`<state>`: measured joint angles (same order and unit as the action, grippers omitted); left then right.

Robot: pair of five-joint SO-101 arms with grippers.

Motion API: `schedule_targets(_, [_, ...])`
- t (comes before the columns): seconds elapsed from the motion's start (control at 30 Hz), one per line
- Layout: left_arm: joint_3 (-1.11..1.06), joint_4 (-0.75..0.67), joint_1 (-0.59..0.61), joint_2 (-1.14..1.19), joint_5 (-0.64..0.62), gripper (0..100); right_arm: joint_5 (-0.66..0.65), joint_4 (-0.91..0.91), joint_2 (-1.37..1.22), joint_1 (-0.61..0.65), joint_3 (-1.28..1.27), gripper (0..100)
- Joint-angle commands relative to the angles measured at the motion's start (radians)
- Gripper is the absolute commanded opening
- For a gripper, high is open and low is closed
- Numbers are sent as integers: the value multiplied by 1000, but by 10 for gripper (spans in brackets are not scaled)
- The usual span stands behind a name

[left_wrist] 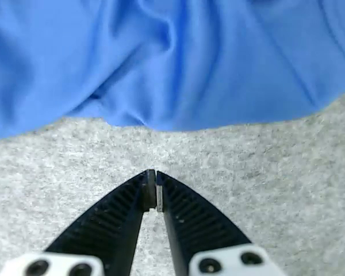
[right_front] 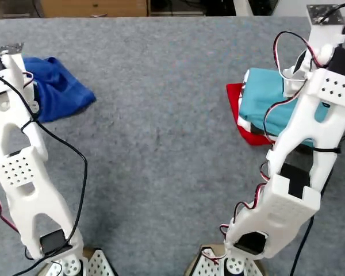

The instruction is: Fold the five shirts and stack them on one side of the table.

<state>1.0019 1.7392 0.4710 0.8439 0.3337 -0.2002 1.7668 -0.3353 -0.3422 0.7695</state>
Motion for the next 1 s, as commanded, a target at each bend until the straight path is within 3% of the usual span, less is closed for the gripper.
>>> schedule_targets(0.0, [37,-69,-40,-59,-184,41,-6,18,61,19,-1,5])
schedule_targets(0.13, [46,-198,-60,42,-628,216,-6,18,61,21,-1,5])
schedule_targets(0.2, [48,-227,-61,93,-727,277,-8,18,61,15,-1,5])
schedule_targets(0.3, [46,-203,-87,157,-727,261,-8,18,61,10,4,5])
schedule_targets(0.47, [46,-61,-164,257,-588,250,-8,18,61,18,-1,5])
schedule_targets(0.67, [101,17,-186,286,-496,6,-8,18,61,18,2,5])
schedule_targets(0.83, [55,25,-181,239,-488,19,-8,18,61,18,4,5])
schedule_targets(0.97, [-144,25,-236,82,-354,18,-8,18,61,19,4,5])
